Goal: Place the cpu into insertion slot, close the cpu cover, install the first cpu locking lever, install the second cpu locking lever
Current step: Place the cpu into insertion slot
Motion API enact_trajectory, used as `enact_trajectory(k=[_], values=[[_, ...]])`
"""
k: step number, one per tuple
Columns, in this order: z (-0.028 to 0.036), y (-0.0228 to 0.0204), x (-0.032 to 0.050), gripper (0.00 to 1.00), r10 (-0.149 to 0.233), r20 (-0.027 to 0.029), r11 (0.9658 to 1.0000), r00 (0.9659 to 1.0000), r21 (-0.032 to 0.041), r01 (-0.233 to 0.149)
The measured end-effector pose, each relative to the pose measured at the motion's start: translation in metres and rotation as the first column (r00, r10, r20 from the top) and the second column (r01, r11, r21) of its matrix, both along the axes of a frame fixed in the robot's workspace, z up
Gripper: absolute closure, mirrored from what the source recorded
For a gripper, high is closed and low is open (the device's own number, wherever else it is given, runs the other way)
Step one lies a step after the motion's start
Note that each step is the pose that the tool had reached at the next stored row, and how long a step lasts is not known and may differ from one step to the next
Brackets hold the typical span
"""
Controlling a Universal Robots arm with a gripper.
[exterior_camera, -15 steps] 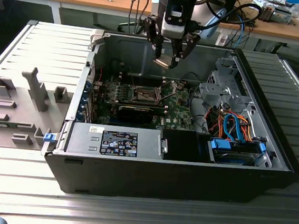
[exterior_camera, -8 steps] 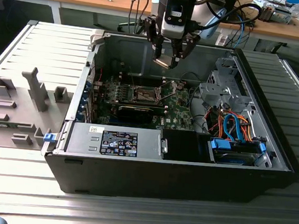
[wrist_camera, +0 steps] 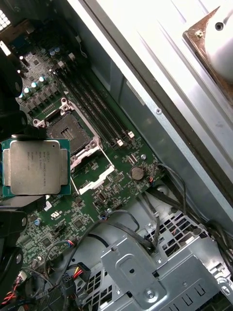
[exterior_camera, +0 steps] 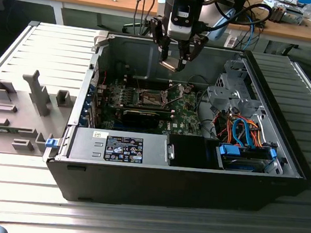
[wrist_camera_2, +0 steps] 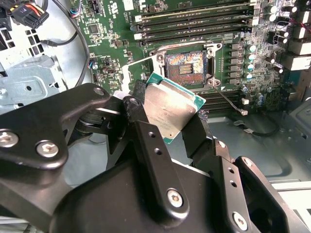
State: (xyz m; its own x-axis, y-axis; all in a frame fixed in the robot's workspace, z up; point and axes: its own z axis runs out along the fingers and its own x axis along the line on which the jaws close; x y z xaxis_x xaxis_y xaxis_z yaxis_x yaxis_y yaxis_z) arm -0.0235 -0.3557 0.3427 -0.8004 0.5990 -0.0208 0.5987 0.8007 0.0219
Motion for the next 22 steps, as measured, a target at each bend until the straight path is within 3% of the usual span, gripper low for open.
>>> enact_trajectory(k=[22], values=[[0.0,0.0,0.0,0.45,-0.013,0.0,0.9999,0.9999,0.0001,0.013]])
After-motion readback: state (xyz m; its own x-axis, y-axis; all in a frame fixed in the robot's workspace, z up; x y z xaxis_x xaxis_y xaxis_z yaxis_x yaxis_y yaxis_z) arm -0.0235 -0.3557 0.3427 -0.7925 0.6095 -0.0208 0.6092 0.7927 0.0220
